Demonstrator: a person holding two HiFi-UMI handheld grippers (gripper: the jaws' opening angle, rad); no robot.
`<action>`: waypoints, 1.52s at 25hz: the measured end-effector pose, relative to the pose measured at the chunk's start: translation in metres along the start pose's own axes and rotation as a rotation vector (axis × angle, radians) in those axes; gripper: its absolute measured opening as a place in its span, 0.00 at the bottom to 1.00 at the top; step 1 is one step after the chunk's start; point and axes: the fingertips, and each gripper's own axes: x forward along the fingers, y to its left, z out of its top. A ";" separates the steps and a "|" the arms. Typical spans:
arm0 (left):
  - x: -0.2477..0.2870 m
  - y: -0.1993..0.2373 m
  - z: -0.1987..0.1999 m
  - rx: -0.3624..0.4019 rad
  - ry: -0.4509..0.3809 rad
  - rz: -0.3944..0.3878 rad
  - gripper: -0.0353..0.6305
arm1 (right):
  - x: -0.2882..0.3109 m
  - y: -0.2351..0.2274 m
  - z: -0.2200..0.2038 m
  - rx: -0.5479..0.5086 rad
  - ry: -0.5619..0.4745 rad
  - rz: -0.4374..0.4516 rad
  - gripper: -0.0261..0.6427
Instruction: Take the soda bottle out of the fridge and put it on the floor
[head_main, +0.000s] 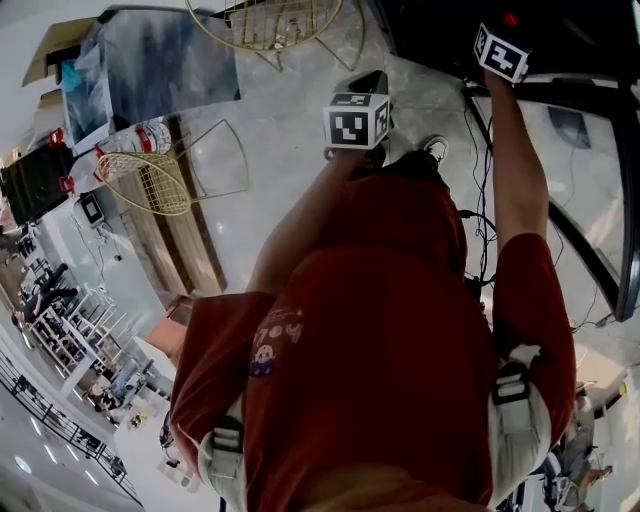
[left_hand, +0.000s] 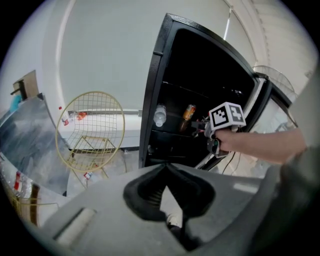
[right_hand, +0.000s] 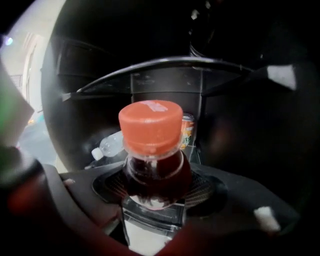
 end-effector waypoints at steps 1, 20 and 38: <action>-0.001 -0.001 0.000 0.000 -0.001 -0.005 0.05 | -0.004 0.002 -0.003 -0.013 0.006 0.001 0.50; -0.003 -0.004 -0.011 0.030 -0.002 -0.093 0.05 | -0.094 0.027 -0.058 -0.097 0.071 0.046 0.50; -0.021 -0.017 0.013 0.247 -0.100 -0.134 0.05 | -0.204 0.066 -0.077 0.017 0.108 0.117 0.50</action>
